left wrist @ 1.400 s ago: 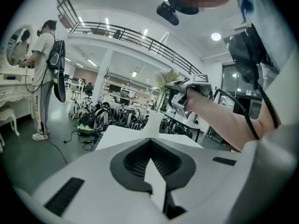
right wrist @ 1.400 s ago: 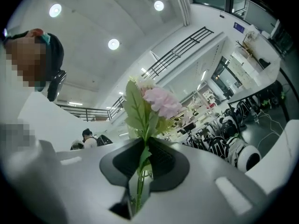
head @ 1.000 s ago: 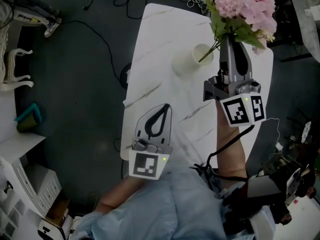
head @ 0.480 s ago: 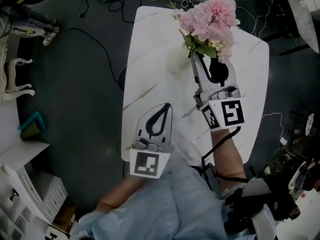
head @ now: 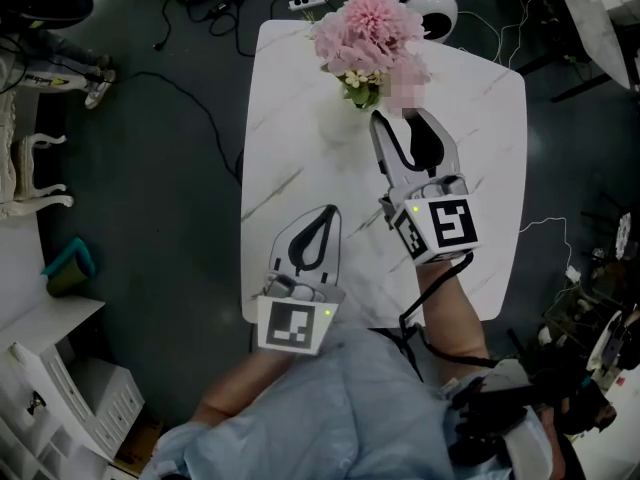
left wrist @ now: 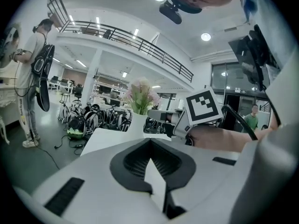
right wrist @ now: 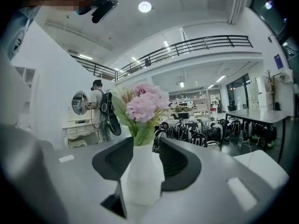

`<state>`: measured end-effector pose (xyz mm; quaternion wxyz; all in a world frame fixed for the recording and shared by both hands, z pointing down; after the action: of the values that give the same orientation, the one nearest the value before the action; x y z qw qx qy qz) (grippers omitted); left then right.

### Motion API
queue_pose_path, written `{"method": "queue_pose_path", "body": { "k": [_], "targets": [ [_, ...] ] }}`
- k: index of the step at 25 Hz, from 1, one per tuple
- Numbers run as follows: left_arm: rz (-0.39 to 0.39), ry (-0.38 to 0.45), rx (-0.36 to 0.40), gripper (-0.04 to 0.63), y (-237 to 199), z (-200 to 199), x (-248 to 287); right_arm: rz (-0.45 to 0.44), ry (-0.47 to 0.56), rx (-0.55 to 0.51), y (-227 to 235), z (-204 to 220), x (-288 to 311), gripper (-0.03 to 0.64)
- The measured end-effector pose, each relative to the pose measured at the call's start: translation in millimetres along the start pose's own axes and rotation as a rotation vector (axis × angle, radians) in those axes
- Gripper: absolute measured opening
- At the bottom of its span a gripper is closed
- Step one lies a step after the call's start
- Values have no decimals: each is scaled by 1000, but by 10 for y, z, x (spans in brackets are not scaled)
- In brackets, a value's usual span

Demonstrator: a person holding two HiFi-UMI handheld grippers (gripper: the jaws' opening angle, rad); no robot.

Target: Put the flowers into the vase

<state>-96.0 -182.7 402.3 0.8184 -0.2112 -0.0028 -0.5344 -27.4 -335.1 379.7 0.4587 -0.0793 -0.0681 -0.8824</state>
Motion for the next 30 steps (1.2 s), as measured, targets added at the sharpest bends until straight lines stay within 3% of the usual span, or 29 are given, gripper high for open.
{"method": "queue_pose_path", "body": {
  "k": [8, 13, 19, 30],
  "targets": [
    [9, 17, 49, 5, 203, -66, -19, -5, -76, 124, 40, 175, -525, 167],
    [16, 43, 100, 4, 353, -113, -51, -21, -53, 195, -4, 139, -909, 91],
    [-13, 87, 176, 3, 576, -240, -203, 12, -48, 186, -58, 82, -1428, 2],
    [-17, 145, 223, 5, 897, -271, -563, 31, -81, 192, -289, 214, -1971, 0]
  ]
}}
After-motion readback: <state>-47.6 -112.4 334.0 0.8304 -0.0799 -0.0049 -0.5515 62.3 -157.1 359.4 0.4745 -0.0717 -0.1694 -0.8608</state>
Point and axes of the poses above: the fingertips, and each gripper's own axes: x forward along the fingers, y to its right, z out of its underside, the point moved 4 cm from there along -x, backward along the fingers, and after that the axes turned 12 degrees about z, right-handed, at the moved point
